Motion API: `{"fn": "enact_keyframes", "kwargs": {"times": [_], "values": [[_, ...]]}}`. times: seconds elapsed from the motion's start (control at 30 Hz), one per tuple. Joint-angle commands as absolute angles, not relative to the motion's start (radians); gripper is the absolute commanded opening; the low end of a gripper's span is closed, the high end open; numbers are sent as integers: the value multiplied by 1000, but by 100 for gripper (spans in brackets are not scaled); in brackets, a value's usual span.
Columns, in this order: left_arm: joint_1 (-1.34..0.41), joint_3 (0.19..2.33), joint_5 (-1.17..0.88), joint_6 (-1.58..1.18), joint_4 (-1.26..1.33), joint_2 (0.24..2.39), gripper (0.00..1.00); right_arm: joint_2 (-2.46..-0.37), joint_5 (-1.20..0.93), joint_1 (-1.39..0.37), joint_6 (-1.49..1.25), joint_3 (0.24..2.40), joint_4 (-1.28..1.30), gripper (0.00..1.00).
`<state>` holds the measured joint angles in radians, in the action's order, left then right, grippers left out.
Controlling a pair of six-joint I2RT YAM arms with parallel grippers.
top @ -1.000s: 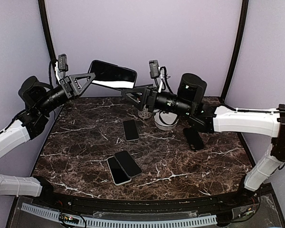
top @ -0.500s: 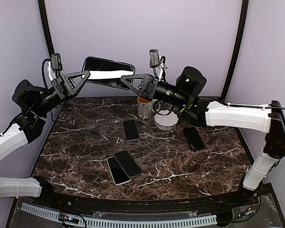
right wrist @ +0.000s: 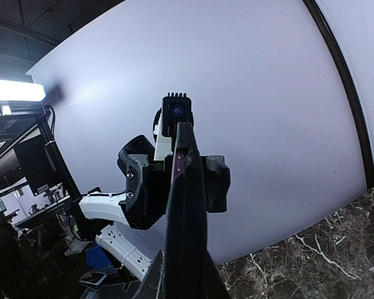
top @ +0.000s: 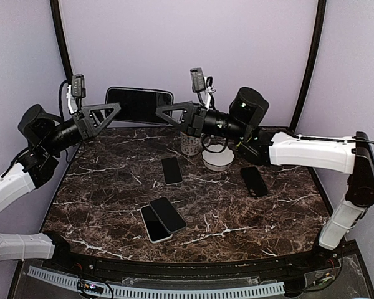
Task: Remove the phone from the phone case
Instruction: Pass from the left arm to the right, then remove the top left corner of the phone case.
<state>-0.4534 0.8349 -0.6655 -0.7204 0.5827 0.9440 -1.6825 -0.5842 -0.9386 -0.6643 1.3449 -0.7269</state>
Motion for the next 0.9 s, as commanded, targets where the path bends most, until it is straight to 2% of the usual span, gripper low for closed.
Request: {"fn": "enact_keyframes", "kwargs": {"times": [0.0, 0.03, 0.17, 0.27, 0.4, 0.53, 0.6, 0.7, 0.87], "values": [[-452, 865, -773, -516, 361, 894, 92, -1582, -548, -943, -515, 1317, -709, 0], [-452, 877, -789, -451, 270, 880, 97, -1565, -526, -943, -493, 1287, -718, 0], [-453, 954, -787, -238, -25, 821, 99, -1500, -484, -944, -393, 1134, -824, 0], [-453, 958, -799, -99, -111, 765, 99, -1454, -476, -950, -236, 986, -944, 0], [-453, 963, -806, 77, -218, 759, 99, -1378, -330, -999, 24, 837, -983, 0], [-454, 921, -816, 132, -155, 765, 98, -1332, -403, -1005, 271, 866, -696, 0], [-454, 873, -860, 165, -94, 761, 98, -1308, -514, -1004, 459, 865, -519, 0], [-454, 751, -918, 222, -16, 753, 97, -1286, -551, -1000, 608, 876, -349, 0], [-460, 628, -963, 250, 124, 734, 84, -1283, -614, -988, 725, 914, -176, 0]]}}
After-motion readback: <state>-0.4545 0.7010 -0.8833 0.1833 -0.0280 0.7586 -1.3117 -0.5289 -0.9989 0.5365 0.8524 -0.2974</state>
